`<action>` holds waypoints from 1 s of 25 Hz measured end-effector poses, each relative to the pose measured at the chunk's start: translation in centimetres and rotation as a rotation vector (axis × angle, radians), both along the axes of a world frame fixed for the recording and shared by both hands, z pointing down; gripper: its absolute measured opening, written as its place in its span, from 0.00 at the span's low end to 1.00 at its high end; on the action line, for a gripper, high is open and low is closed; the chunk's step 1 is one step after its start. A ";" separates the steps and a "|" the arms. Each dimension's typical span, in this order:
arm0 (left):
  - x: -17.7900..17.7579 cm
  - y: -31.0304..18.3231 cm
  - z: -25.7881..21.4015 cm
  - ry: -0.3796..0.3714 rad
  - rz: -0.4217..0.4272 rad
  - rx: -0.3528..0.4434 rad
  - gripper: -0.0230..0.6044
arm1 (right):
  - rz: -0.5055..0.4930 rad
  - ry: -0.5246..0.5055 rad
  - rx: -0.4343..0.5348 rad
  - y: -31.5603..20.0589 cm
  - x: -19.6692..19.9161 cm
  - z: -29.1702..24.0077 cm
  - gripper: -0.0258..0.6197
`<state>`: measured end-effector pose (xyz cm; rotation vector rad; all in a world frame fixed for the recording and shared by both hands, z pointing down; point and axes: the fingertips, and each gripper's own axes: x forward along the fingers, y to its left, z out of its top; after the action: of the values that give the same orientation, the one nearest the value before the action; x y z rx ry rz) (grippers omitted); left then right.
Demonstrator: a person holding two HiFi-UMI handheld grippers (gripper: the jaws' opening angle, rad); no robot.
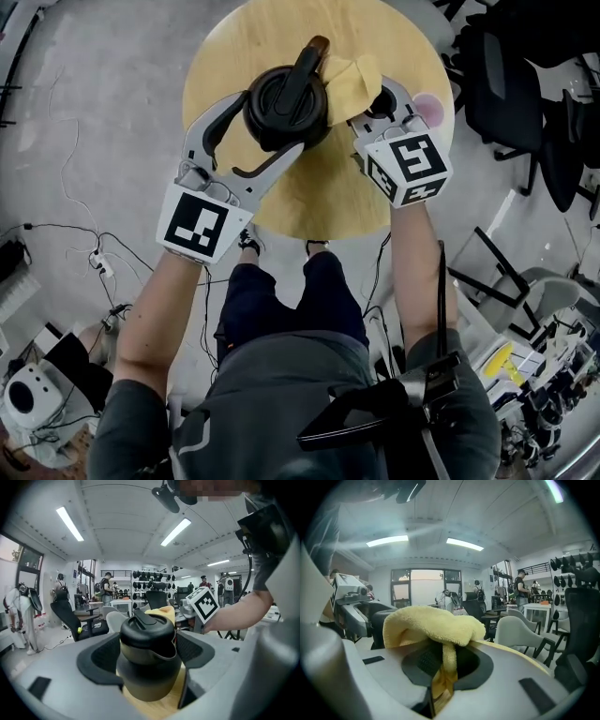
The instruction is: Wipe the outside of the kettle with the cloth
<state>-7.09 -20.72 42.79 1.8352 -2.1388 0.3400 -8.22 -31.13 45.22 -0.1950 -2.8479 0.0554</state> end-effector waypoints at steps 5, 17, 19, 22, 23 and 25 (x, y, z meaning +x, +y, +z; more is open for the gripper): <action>-0.3 -0.3 0.2 0.011 -0.040 0.020 0.64 | 0.023 0.017 -0.025 -0.6 0.0 3.1 0.14; -0.1 -0.5 0.0 -0.039 -0.071 0.084 0.64 | 0.060 0.200 -0.028 -0.5 0.6 12.5 0.13; -0.1 -0.5 0.0 -0.044 -0.088 0.084 0.64 | 0.069 0.204 -0.019 -0.6 0.4 12.4 0.14; 0.0 -0.5 0.3 -0.038 -0.123 0.069 0.64 | 0.089 0.182 -0.016 -0.9 0.8 11.0 0.14; 0.0 -0.5 0.4 -0.020 -0.145 0.064 0.64 | 0.096 0.167 -0.028 -1.0 1.2 10.2 0.14; 0.0 -0.4 0.5 0.026 -0.199 0.070 0.64 | 0.109 0.121 -0.059 -1.1 1.9 7.9 0.14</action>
<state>-7.11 -21.15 43.25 1.6339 -2.3175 0.1965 -6.33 -32.24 53.12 -0.0470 -2.7362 0.1683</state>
